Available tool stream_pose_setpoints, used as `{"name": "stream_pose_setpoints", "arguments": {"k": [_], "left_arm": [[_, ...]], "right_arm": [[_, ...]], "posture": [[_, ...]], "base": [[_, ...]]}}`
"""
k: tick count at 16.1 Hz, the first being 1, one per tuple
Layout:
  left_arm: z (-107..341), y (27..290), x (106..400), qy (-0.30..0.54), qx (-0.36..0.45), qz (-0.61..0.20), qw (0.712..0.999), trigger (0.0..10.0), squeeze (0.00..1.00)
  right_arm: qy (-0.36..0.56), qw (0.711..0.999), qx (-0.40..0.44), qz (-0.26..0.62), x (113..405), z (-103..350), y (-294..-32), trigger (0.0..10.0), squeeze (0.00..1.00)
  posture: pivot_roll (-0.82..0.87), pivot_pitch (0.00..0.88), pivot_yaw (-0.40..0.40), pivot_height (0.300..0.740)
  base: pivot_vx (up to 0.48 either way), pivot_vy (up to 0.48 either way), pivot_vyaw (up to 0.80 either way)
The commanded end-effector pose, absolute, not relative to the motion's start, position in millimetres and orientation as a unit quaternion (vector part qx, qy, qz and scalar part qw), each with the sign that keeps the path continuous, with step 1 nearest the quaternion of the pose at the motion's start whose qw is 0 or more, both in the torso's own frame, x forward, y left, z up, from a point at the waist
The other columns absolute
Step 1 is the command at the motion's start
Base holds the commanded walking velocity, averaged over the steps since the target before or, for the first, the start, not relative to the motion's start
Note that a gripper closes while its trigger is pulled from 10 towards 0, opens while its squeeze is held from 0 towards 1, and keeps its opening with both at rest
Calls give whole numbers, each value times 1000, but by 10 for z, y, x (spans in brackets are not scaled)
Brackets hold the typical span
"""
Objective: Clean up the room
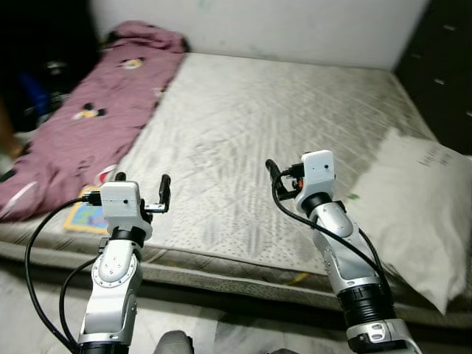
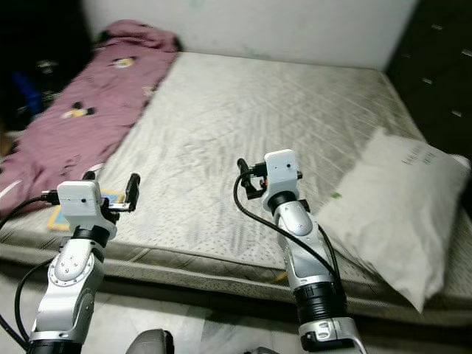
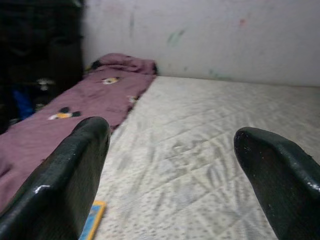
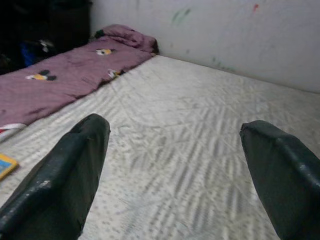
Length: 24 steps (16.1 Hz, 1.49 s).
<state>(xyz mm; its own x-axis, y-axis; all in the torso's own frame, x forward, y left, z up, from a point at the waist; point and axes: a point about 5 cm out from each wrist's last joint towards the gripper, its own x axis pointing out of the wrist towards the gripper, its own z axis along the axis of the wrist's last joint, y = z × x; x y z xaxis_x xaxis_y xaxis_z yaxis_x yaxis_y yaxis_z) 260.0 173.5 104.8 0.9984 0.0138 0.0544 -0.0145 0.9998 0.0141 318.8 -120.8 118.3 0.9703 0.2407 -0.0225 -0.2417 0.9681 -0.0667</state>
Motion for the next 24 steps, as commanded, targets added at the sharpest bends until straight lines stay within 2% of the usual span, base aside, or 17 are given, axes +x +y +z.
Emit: {"name": "stream_pose_setpoints", "arguments": {"k": [1, 5, 9, 17, 24], "left_arm": [[1059, 1730, 2612, -29, 8, 3, 1000, 10000, 0], [1061, 1727, 2610, -29, 13, 2, 1000, 10000, 0], [1063, 1717, 2609, -30, 13, -1, 999, 10000, 0], [1063, 1704, 2607, -29, 11, -3, 999, 10000, 0], [1061, 1702, 2607, -31, 2, -4, 999, 10000, 0]], "right_arm": [[3, 993, -38, 116, 3195, 1203, -1254, 10000, 0], [2, 992, -39, 118, 3196, 1206, -1251, 10000, 0], [1, 992, -42, 121, 3192, 1205, -1243, 10000, 0], [5, 992, -41, 123, 3194, 1195, -1245, 10000, 0], [7, 991, -41, 123, 3194, 1188, -1244, 10000, 0]], "posture": [[-87, 0, -24, 740], [-87, 0, -24, 740], [-87, 0, -25, 740], [-88, 0, -26, 740], [-88, 0, -26, 740]], "base": [[0, 0, 0], [0, 0, 0], [0, -150, 800], [0, -310, 0], [0, 0, 0]]}}
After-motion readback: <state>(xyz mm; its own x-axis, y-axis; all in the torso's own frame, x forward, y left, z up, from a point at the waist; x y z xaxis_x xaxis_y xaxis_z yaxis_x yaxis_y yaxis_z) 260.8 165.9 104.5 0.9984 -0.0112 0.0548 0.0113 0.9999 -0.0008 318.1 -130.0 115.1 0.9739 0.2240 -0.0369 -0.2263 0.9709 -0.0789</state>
